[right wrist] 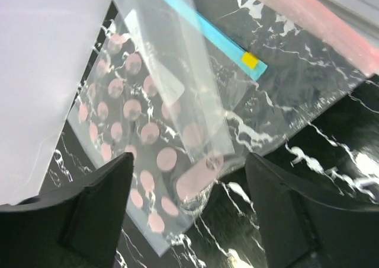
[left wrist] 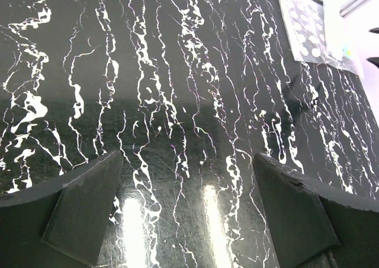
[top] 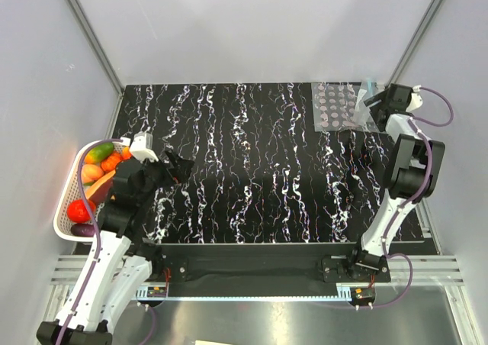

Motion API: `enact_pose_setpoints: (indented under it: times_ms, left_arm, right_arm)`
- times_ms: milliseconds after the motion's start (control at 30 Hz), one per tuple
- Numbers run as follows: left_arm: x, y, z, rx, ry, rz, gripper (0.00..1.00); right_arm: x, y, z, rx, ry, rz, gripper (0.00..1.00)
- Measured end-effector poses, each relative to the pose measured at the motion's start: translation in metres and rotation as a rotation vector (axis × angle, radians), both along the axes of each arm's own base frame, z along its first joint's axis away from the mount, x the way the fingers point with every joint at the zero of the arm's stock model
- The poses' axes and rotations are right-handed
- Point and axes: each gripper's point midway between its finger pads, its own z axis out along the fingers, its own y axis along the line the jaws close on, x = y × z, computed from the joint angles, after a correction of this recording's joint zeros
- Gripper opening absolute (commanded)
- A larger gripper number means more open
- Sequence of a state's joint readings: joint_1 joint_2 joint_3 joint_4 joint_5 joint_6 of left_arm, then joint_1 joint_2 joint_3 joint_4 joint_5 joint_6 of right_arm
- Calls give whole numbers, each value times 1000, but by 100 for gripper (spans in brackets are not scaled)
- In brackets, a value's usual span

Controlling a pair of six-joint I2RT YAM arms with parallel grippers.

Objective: Place the food in the zip-top bag and seal the zipper
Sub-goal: Pick up the zipper food storage bag at the corner of the board.

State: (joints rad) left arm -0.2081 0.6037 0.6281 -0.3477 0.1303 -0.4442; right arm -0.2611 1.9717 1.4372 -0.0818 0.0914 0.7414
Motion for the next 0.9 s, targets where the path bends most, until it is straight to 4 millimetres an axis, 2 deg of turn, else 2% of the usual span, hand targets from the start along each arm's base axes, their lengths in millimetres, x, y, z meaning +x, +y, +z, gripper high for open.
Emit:
enact_pose_setpoints:
  times_ms: [67,167,267,367,700,900]
  left_arm:
    - [0,-1,0,-3,-1,-3,99]
    - [0,-1,1,-6,-1,-6,99]
    - [0,0,1,-9,-2,-6,99]
    - [-1,0,2,-12,-5,-7,99]
    - [0,1,3,-19,-6,-2,99]
    - [0,1,3,-23,-5,-5,99]
  right_arm:
    - [9,-9,-11,21,12,-11,76]
    - [20,-18,-32,56,28,-17,73]
    - [19,-24,-57,81,66,-19,70]
    - [18,-23,-72,104,86,-7,67]
    - [33,-15,-70,127,46,38,56]
    - [43,-14,-68,125,32,48,59]
